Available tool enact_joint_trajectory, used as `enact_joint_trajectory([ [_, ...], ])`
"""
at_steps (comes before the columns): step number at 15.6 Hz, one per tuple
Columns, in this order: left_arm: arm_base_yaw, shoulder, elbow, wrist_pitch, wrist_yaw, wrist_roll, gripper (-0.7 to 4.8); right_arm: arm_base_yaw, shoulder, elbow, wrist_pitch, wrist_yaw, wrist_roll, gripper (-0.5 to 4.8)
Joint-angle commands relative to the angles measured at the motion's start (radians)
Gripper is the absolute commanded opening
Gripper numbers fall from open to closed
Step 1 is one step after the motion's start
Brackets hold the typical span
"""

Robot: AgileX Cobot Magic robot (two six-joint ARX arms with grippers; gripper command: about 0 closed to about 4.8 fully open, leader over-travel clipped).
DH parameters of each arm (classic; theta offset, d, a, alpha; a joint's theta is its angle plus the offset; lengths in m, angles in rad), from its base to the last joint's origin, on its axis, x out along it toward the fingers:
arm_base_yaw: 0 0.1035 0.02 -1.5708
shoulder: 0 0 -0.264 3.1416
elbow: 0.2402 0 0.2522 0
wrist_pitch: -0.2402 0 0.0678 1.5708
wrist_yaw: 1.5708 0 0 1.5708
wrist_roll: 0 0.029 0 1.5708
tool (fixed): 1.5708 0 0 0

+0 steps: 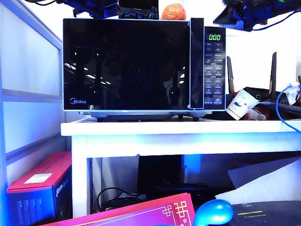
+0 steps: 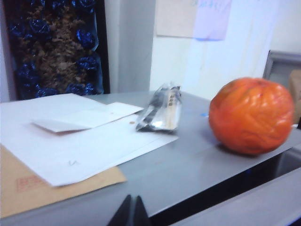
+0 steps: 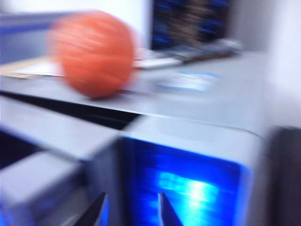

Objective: Open the microwave door, place the orange inside the microwave, then close the microwave door.

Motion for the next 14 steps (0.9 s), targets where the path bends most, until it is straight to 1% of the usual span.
enact_joint_trajectory([
  [1,-0.005,-0.011,0.006,0.041,0.040,-0.018,-0.04,0.012,0.031,0.004,0.014,0.049,-0.007,1.43],
  [5,-0.012,-0.025,0.127,-0.064,0.071,-0.014,-0.04,0.048,0.088,0.004,0.037,0.053,-0.006,1.43],
  [7,-0.012,-0.026,0.152,-0.100,0.071,-0.014,-0.04,0.051,0.088,0.004,0.041,-0.019,-0.006,1.43],
  [11,-0.012,-0.026,0.153,-0.154,0.070,-0.007,-0.04,0.050,0.087,0.005,0.046,-0.241,-0.005,1.43],
  [12,-0.012,-0.026,0.153,-0.157,0.063,-0.007,-0.04,0.050,0.086,0.005,0.053,-0.280,-0.003,1.43],
  [14,-0.012,-0.026,0.153,-0.160,0.058,-0.006,-0.04,0.049,0.081,0.005,0.066,-0.324,0.001,1.43],
])
